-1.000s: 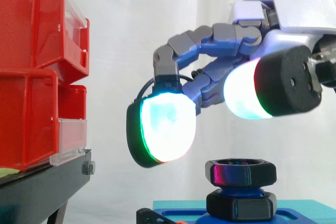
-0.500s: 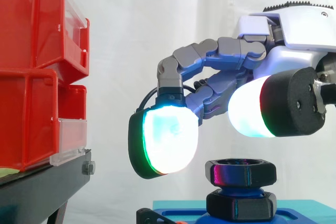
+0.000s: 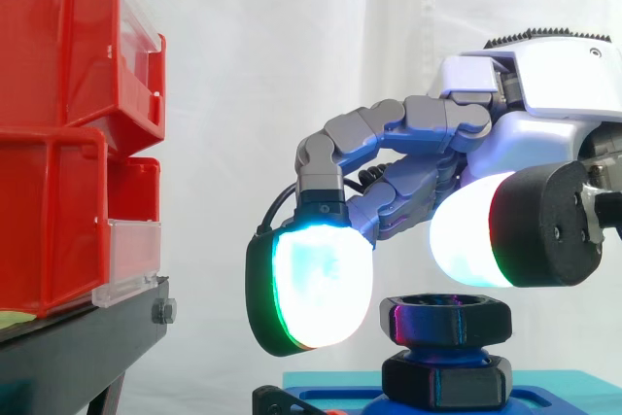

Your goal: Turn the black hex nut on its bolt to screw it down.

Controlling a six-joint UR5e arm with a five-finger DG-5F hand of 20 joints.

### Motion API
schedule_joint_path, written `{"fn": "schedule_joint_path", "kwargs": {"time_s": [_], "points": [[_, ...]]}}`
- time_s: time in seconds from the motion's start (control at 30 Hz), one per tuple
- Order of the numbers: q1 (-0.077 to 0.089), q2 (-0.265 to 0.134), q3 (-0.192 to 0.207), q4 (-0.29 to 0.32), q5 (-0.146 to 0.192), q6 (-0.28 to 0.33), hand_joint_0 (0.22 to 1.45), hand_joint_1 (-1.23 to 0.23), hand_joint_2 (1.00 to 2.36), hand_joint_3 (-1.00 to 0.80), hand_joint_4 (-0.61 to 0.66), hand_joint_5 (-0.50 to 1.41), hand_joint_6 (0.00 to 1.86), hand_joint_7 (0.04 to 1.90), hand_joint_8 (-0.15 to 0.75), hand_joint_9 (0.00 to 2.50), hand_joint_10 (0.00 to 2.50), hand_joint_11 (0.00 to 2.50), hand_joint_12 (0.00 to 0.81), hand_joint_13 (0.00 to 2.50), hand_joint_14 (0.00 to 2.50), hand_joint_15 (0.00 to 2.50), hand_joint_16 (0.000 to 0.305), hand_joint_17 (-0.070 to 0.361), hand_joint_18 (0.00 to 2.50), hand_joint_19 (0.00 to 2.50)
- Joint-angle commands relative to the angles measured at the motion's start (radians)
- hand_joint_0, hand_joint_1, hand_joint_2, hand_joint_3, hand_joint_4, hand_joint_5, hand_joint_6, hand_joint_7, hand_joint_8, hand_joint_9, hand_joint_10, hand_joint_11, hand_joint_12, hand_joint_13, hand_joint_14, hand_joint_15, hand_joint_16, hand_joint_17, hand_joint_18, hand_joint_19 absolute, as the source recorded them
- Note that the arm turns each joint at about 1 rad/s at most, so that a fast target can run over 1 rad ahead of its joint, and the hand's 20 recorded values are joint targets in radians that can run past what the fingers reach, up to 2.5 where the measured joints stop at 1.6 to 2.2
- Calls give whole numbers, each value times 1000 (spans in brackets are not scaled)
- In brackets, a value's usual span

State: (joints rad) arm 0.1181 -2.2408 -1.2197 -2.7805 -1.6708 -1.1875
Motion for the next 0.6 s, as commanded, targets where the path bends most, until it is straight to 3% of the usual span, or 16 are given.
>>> {"fn": "schedule_joint_path", "kwargs": {"time_s": [0.0, 0.57], "points": [[-5, 0, 0, 3, -12, 0, 475, -473, 1000, -500, 145, -165, 594, 1065, 215, 615, 7, 190, 254, 583, 5, 126, 25, 56, 297, 67], [-25, 0, -1, 3, -56, -7, 475, -471, 1000, -500, 145, -172, 634, 1010, 219, 617, 9, 196, 256, 591, 5, 137, 25, 56, 301, 69]]}}
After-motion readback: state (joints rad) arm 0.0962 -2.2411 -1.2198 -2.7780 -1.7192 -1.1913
